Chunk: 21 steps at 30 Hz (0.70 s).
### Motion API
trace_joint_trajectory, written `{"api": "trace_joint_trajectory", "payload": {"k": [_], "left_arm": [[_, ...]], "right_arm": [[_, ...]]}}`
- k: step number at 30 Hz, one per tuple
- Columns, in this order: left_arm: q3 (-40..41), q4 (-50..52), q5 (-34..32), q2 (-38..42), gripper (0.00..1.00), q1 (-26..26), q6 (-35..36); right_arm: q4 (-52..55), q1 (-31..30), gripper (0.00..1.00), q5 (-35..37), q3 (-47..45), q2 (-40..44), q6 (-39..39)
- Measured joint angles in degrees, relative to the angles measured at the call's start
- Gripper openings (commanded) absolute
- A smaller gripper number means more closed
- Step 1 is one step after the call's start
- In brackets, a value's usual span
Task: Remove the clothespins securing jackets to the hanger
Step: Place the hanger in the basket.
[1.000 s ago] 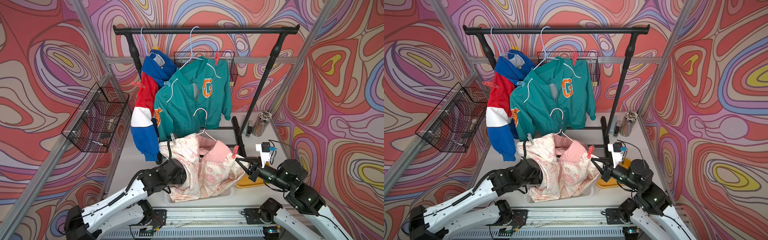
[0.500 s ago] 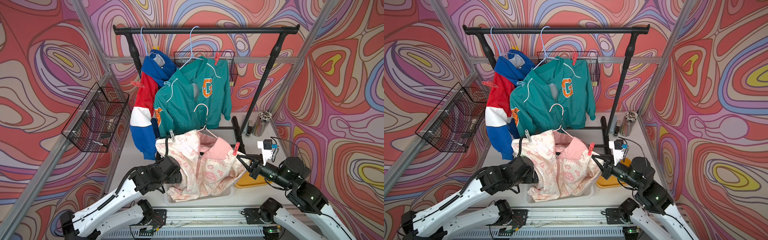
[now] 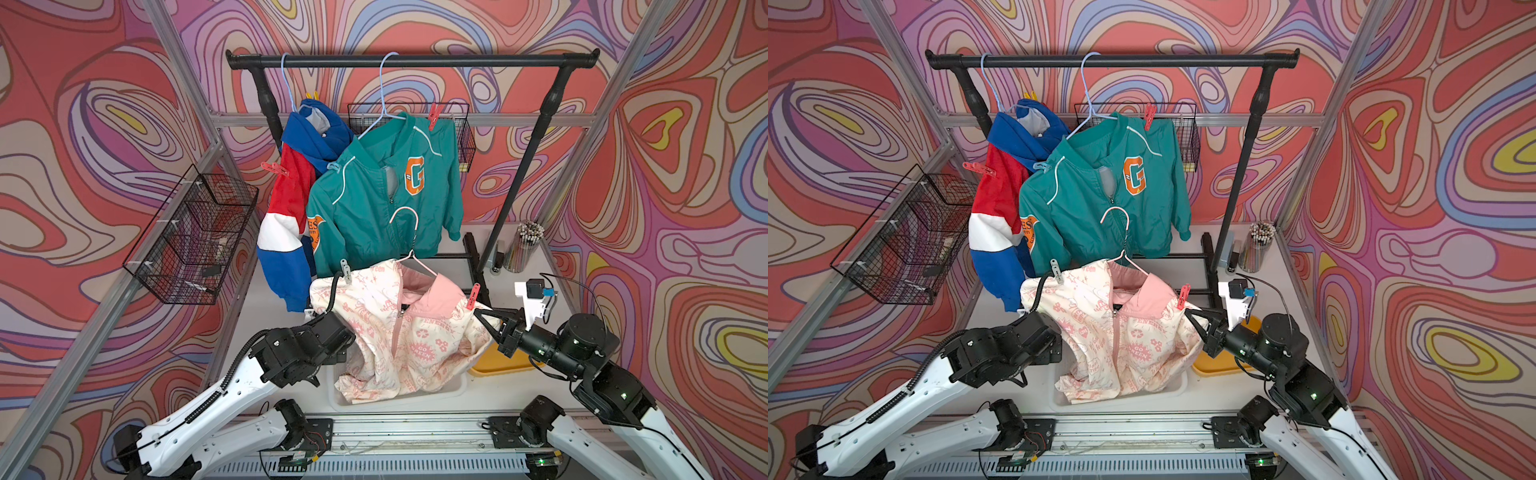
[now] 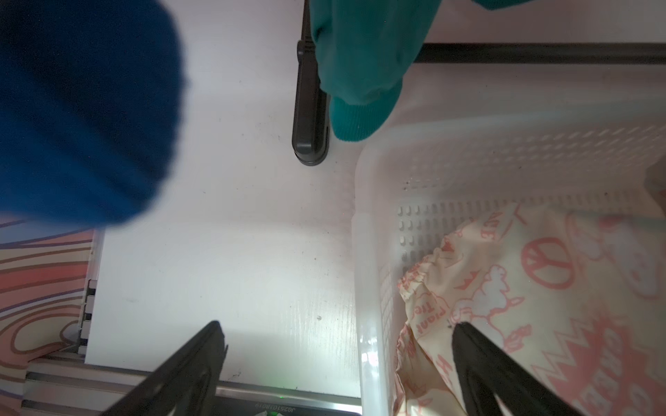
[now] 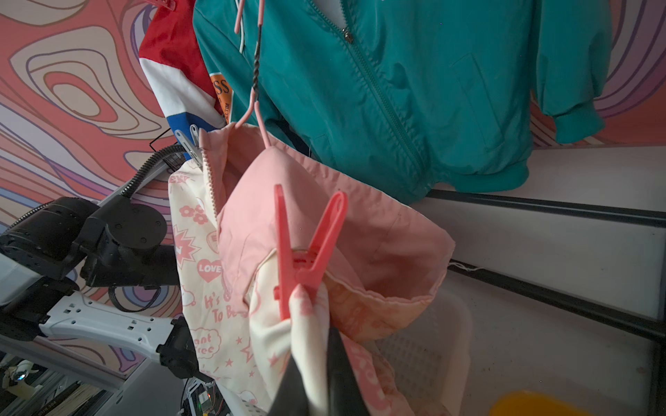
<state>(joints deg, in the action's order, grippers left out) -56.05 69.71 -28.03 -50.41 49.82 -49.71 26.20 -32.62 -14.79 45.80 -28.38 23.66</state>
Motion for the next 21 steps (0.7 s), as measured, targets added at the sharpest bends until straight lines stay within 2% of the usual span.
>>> {"api": "trace_joint_trajectory", "payload": {"k": [6, 10, 13, 21], "left_arm": [[-1.0, 2.0, 2.3, 7.0, 1.00, 0.0, 0.1], [-5.1, 3.7, 5.9, 9.2, 1.00, 0.0, 2.8], [-7.3, 4.2, 8.0, 7.5, 1.00, -0.1, 5.7], [-5.9, 0.1, 14.3, -0.1, 1.00, -0.5, 13.0]], "right_arm": [[-1.2, -0.1, 0.00, 0.5, 0.0, -1.6, -0.1], [-2.3, -0.1, 0.00, 1.2, 0.0, -3.3, -0.1], [-3.0, -0.1, 0.00, 2.2, 0.0, -4.0, 0.0], [-2.4, -0.1, 0.00, 7.0, 1.8, -7.2, -0.1]]}}
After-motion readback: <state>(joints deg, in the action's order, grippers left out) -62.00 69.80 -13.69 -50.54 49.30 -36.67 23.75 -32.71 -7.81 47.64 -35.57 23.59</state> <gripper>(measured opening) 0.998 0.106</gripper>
